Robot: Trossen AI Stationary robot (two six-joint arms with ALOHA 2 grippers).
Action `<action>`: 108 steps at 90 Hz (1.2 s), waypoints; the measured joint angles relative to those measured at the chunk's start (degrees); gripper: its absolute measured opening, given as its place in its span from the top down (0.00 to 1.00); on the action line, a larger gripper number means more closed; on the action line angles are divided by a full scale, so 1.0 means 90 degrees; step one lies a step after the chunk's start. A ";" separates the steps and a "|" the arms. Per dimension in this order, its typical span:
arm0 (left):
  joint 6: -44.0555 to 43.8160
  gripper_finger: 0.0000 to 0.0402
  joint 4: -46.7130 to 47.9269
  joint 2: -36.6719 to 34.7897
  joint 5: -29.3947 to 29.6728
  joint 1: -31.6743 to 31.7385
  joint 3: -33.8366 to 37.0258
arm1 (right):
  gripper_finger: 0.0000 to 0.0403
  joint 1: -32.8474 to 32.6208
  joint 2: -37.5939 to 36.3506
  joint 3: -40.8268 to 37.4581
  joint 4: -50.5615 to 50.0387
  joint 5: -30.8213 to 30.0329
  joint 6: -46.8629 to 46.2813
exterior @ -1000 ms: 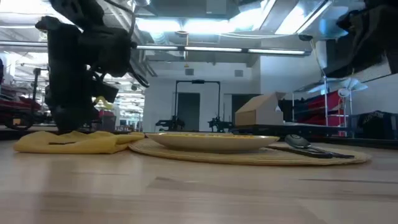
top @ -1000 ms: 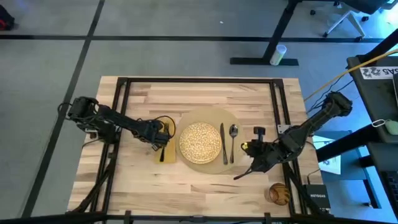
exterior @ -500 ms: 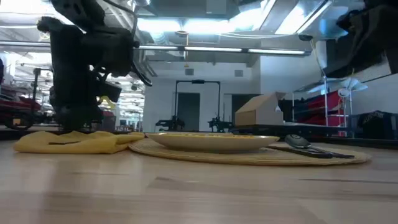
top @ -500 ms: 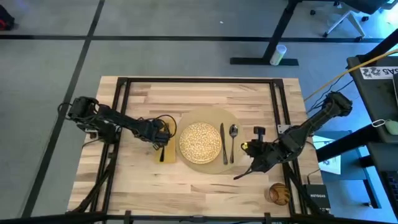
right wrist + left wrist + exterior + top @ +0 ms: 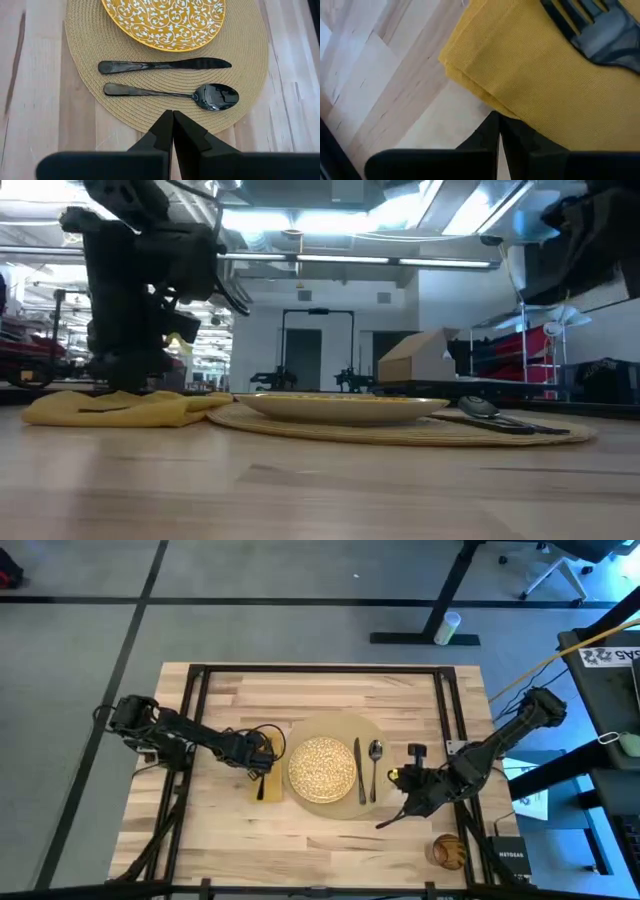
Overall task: Set table place
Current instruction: Adjust the yellow napkin, then put the brown cup to the top right of the woven mat
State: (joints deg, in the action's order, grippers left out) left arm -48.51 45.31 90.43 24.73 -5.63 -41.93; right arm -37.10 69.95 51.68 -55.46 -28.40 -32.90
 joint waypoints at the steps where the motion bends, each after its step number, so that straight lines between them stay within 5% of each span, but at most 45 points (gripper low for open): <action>1: 0.0009 1.00 -0.0002 0.0000 0.0000 0.0005 0.0000 | 1.00 0.0000 0.0000 0.0000 0.0000 0.0000 0.0000; 33: 0.0266 1.00 0.0055 -0.0063 0.0152 0.0148 -0.0004 | 1.00 0.0000 0.0000 0.0002 0.0000 -0.0005 -0.0006; 57: 0.0206 1.00 0.0216 -0.0900 0.0274 0.0102 0.0000 | 1.00 0.0000 -0.0029 0.0002 -0.0072 0.0103 0.0093; 93: 0.0089 1.00 -0.0161 -0.2207 0.0265 -0.0854 -0.0002 | 0.89 -0.0007 -0.0265 0.0007 -0.0532 0.3320 0.0203; 108: 0.0274 1.00 -0.0570 -0.2288 0.0255 -0.1189 -0.0002 | 0.84 -0.0007 -0.0265 0.0028 -0.0593 0.4121 0.0062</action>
State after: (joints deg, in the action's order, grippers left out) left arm -46.04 40.18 69.84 27.03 -16.32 -41.95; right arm -37.17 67.57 51.93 -60.80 8.68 -32.34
